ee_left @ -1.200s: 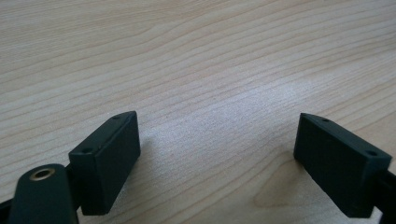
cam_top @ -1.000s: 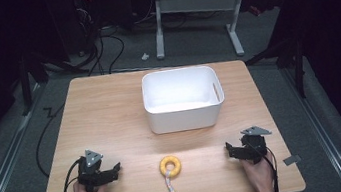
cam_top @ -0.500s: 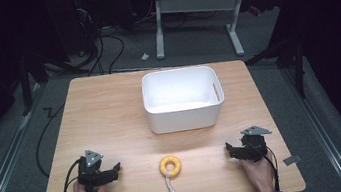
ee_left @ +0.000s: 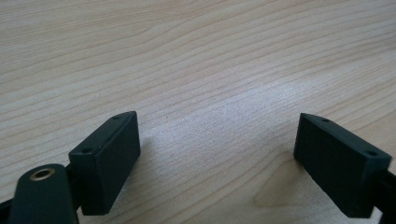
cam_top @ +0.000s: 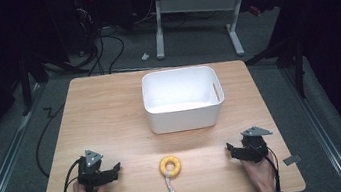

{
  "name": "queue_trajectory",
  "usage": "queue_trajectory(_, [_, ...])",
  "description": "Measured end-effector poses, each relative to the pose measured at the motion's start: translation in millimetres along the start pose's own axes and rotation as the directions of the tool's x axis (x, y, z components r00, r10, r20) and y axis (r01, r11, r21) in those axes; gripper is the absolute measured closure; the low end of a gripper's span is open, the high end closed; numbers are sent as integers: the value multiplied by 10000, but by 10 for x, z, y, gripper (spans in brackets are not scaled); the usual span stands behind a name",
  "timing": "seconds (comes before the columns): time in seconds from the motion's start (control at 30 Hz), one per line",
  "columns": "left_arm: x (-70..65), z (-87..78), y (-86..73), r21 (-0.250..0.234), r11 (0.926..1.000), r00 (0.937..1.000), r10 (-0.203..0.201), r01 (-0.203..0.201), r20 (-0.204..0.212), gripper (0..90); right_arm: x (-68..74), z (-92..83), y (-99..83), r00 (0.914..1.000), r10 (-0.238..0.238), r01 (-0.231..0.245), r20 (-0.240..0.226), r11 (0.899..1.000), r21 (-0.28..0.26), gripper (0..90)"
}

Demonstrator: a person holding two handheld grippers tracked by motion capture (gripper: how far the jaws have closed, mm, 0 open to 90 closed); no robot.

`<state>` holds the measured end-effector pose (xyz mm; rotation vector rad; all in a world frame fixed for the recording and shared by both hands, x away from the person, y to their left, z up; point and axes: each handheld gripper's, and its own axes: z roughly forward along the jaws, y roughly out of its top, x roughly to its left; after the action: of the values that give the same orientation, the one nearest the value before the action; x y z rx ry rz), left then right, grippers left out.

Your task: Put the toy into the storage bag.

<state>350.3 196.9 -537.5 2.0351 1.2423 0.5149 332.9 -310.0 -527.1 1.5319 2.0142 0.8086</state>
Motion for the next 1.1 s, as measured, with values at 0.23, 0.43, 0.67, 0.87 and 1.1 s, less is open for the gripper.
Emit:
queue_trajectory(0.23, [1,0,0,1,10000,10000,6,-6,6,149,3,-82,-3,9998,-14,9,-203,9997,-258,282])
queue_trajectory(0.43, [0,0,0,-1,10000,10000,5,-5,5,148,18,-150,-1,9991,1,-21,-428,9989,-465,314])
queue_trajectory(0.67, [0,0,0,0,10000,10000,5,-5,6,149,31,-229,13,9973,-40,-10,-734,9976,-687,330])
queue_trajectory(0.87, [0,1,0,-8,10000,10000,-2,2,5,149,48,-272,36,9959,-73,4,-906,9971,-762,337])
queue_trajectory(1.1, [1,0,0,-1,10000,10000,6,-6,7,149,107,-349,113,9919,-293,168,-1238,9948,-1009,348])
